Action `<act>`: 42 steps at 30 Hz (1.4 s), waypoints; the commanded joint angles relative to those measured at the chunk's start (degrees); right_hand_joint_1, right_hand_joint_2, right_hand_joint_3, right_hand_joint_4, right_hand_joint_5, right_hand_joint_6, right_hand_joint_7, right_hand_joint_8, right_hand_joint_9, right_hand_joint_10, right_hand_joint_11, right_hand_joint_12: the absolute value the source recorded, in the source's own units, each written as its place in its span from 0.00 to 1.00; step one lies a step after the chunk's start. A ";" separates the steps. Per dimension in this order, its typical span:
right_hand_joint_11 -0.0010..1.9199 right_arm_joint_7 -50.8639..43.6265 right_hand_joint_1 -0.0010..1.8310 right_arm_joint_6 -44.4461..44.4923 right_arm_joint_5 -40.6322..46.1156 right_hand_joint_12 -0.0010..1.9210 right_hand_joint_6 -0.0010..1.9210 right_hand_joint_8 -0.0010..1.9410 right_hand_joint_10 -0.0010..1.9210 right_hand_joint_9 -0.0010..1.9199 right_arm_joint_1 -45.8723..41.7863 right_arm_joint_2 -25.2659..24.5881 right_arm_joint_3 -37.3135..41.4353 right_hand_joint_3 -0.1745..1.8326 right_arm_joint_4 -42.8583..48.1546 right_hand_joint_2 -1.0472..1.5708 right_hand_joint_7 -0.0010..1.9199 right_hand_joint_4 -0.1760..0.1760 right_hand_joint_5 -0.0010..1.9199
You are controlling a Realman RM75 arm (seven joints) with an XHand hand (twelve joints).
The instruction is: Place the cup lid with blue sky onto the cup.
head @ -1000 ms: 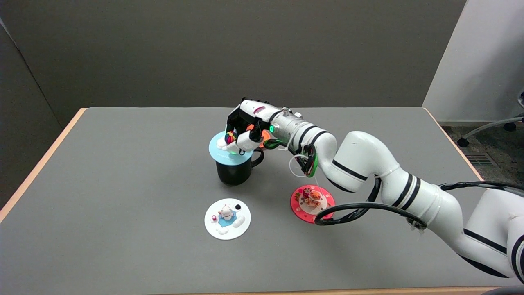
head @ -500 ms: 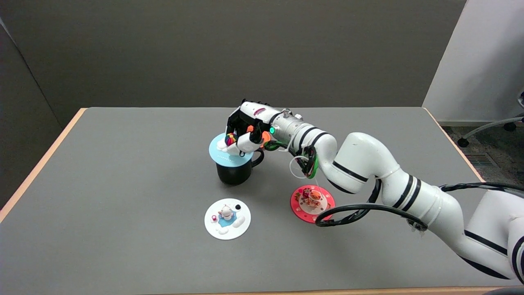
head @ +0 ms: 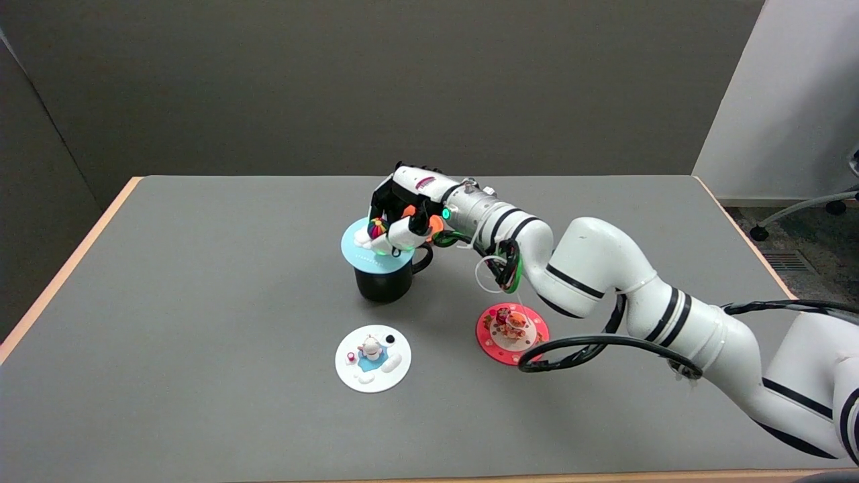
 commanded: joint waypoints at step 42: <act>0.21 -0.01 0.51 -0.84 0.04 0.11 0.17 0.18 0.43 0.27 -0.19 0.16 0.03 0.49 -0.68 0.70 0.46 0.09 0.44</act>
